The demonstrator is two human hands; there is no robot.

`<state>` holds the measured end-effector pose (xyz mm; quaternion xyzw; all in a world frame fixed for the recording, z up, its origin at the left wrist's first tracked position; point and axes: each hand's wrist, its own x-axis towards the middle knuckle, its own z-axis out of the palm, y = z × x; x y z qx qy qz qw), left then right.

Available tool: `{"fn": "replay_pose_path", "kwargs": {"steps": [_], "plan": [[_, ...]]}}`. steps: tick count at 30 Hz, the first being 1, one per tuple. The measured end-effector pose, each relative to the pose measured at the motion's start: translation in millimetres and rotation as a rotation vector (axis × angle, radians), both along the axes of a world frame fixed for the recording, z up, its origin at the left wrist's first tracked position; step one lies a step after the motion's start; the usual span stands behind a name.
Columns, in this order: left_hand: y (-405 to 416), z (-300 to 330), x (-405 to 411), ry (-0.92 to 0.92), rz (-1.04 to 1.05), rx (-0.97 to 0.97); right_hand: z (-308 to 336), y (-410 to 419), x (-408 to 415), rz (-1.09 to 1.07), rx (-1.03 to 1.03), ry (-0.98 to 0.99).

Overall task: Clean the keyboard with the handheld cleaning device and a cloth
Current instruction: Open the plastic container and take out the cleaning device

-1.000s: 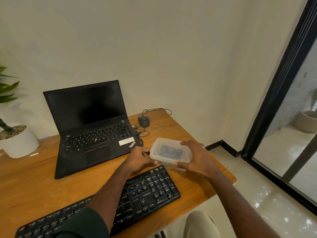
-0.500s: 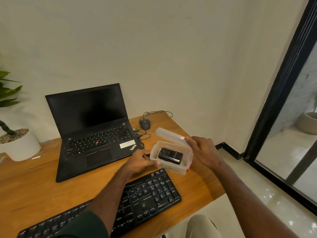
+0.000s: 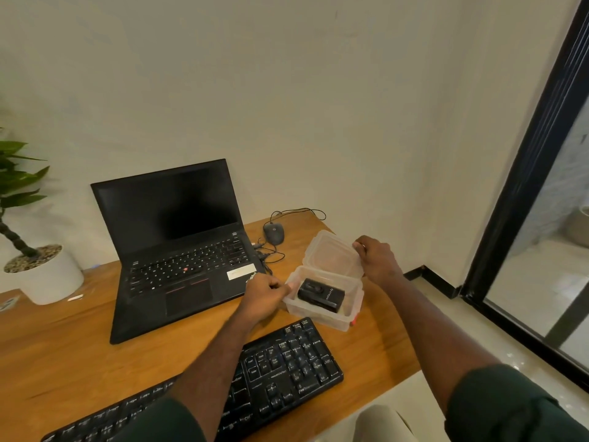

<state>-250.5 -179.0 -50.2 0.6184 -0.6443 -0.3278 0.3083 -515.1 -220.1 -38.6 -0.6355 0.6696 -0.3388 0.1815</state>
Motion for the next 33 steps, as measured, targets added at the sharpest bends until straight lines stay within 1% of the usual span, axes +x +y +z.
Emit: {"fn": "replay_pose_path", "kwargs": {"steps": [4, 8, 11, 12, 14, 16, 18, 19, 22, 25, 30, 33], "plan": [[-1.7, 0.4, 0.2, -0.022, -0.005, -0.004, -7.4, -13.9, 1.4, 0.068, 0.145, 0.097], [-1.9, -0.8, 1.7, 0.005, -0.011, 0.012, -15.3, -24.3, 3.3, 0.115, 0.187, 0.182], [-1.6, -2.4, 1.8, 0.023, -0.006, 0.016, -23.5, -31.6, 2.5, 0.152, 0.258, 0.358], [-1.7, -2.4, 1.8, 0.026, -0.003, 0.017, -24.7, -32.2, 2.3, 0.163, 0.288, 0.388], [-2.0, -2.4, 1.5, 0.036, 0.003, 0.027, -21.4, -27.1, 3.7, 0.187, 0.333, 0.412], [-1.4, -1.7, 0.7, 0.045, 0.015, 0.035, -17.8, -21.8, 4.8, 0.202, 0.353, 0.385], [-1.3, -2.2, -0.7, 0.041, 0.043, 0.032, -12.2, -17.3, 4.5, 0.183, 0.322, 0.335], [-1.4, -2.4, -1.6, 0.034, 0.064, 0.026, -8.9, -15.9, 4.9, 0.162, 0.264, 0.304], [-0.1, -2.1, -5.5, 0.035, 0.116, 0.007, 6.0, -6.7, 11.2, 0.092, 0.008, 0.198], [3.7, -1.7, -9.0, 0.038, 0.148, -0.008, 20.4, 10.3, 25.1, 0.144, -0.133, 0.137], [8.1, -3.9, -13.6, 0.040, 0.203, -0.020, 17.0, 36.8, 44.7, 0.276, -0.115, 0.160], [12.5, -3.2, -9.7, 0.000, 0.196, -0.039, 12.6, 46.9, 46.4, 0.291, -0.033, 0.252]]}}
